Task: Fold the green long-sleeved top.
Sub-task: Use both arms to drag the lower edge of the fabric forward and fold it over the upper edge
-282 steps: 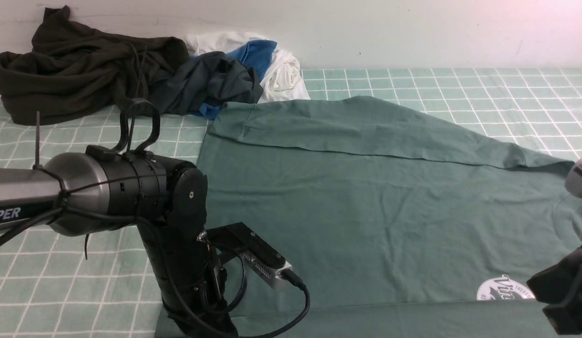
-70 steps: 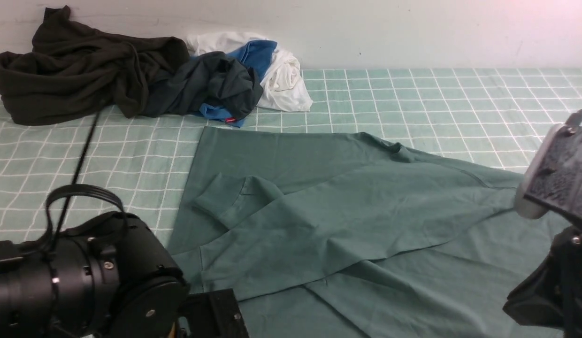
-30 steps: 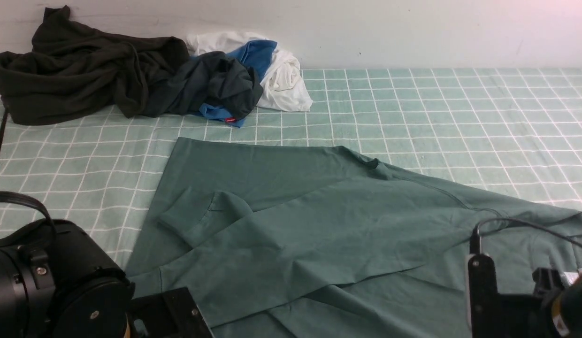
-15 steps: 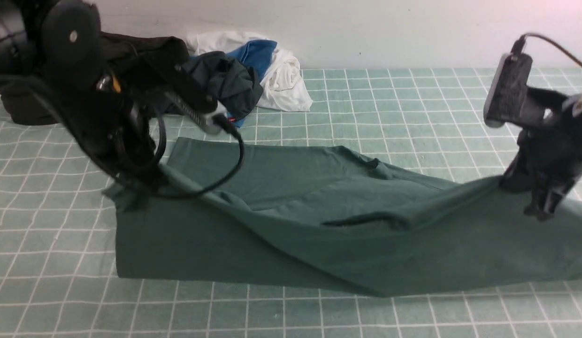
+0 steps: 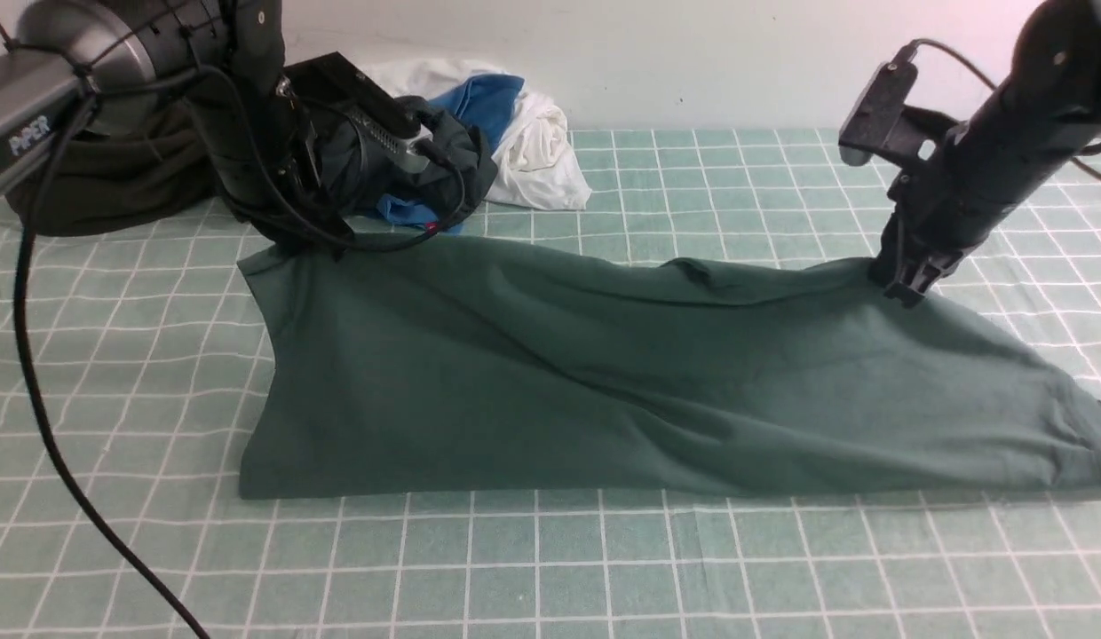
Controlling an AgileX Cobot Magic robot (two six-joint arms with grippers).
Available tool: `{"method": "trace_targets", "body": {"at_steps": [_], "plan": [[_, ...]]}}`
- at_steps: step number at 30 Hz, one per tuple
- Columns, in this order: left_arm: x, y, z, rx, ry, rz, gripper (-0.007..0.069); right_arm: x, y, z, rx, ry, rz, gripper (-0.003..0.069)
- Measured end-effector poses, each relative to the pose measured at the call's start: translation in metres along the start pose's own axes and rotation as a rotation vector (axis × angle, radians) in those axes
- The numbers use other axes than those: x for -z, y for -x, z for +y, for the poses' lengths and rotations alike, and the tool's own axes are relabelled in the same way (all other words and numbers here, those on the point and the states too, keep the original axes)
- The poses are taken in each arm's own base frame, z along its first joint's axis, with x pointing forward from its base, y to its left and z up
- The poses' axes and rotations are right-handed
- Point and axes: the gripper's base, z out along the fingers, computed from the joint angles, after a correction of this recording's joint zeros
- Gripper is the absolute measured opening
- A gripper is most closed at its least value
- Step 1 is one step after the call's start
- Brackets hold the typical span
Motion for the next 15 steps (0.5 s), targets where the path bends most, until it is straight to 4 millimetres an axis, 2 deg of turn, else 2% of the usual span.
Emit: {"method": "trace_targets", "body": {"at_steps": [4, 5, 7, 9, 15], "plan": [[-0.028, 0.002, 0.003, 0.004, 0.003, -0.005, 0.0017, -0.024, 0.004, -0.007, -0.041, -0.014, -0.01, 0.0003], [-0.04, 0.003, 0.004, 0.004, 0.006, -0.012, 0.0017, -0.034, 0.006, -0.01, -0.072, -0.022, -0.016, 0.0003], [-0.05, 0.004, 0.005, 0.005, 0.014, -0.026, 0.0017, -0.042, 0.006, -0.012, -0.097, -0.028, -0.015, 0.0003], [-0.056, 0.007, 0.006, 0.003, 0.026, -0.049, 0.0017, -0.053, 0.006, -0.015, -0.141, -0.049, -0.01, 0.0003], [-0.057, 0.014, 0.01, 0.004, 0.069, -0.13, 0.0018, -0.06, 0.004, -0.021, -0.238, -0.108, -0.005, 0.0015]]}}
